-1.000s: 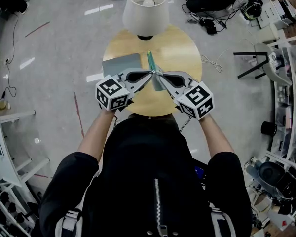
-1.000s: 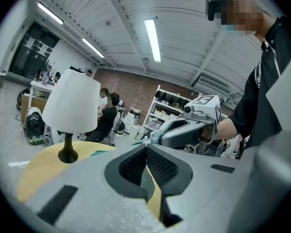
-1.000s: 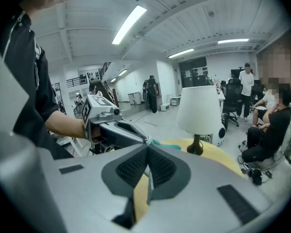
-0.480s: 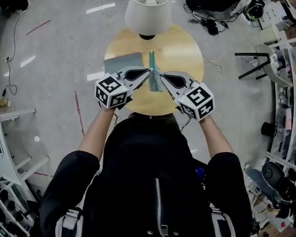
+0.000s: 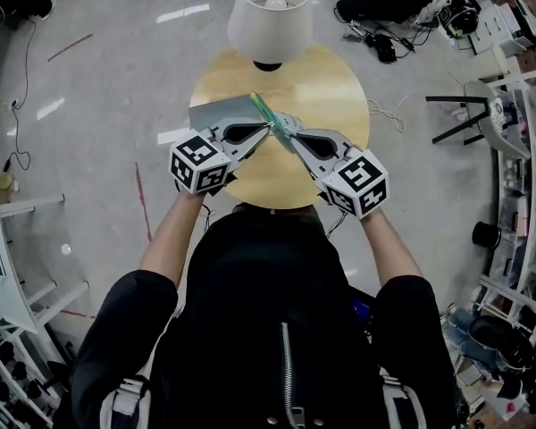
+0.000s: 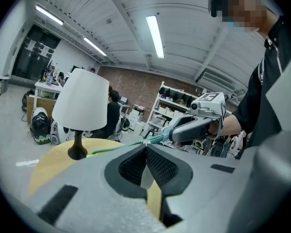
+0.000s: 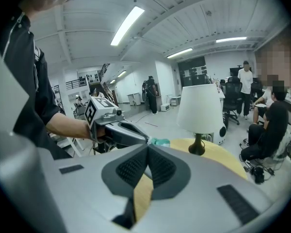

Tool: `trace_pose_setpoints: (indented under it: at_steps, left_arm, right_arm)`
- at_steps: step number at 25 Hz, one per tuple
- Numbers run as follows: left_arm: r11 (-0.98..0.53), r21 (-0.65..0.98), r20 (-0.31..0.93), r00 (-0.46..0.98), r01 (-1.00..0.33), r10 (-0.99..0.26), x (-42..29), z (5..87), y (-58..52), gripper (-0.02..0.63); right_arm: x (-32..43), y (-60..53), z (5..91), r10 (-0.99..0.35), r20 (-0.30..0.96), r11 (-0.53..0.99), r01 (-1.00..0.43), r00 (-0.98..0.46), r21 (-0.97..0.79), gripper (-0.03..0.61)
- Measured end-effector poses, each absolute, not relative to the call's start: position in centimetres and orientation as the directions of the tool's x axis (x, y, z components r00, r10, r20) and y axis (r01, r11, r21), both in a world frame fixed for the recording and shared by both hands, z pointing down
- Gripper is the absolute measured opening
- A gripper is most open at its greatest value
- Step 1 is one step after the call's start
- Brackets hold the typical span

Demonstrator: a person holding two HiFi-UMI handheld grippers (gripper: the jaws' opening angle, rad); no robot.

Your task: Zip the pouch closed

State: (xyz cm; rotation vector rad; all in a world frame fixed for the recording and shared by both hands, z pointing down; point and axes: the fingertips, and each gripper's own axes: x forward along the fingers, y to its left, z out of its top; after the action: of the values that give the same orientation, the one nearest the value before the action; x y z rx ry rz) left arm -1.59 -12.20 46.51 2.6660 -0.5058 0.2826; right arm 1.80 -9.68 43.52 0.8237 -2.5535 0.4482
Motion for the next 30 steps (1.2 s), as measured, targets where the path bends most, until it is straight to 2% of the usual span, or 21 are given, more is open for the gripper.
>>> trace_pose_setpoints:
  at_steps: [30]
  left_arm:
    - [-0.793,0.364,0.362,0.859,-0.488,-0.362,-5.8,49.8,-13.8,0.005]
  right_arm:
    - [2.9,-9.3,44.3,-0.468,0.489,0.759,-0.618,-0.736,-0.204,0.008]
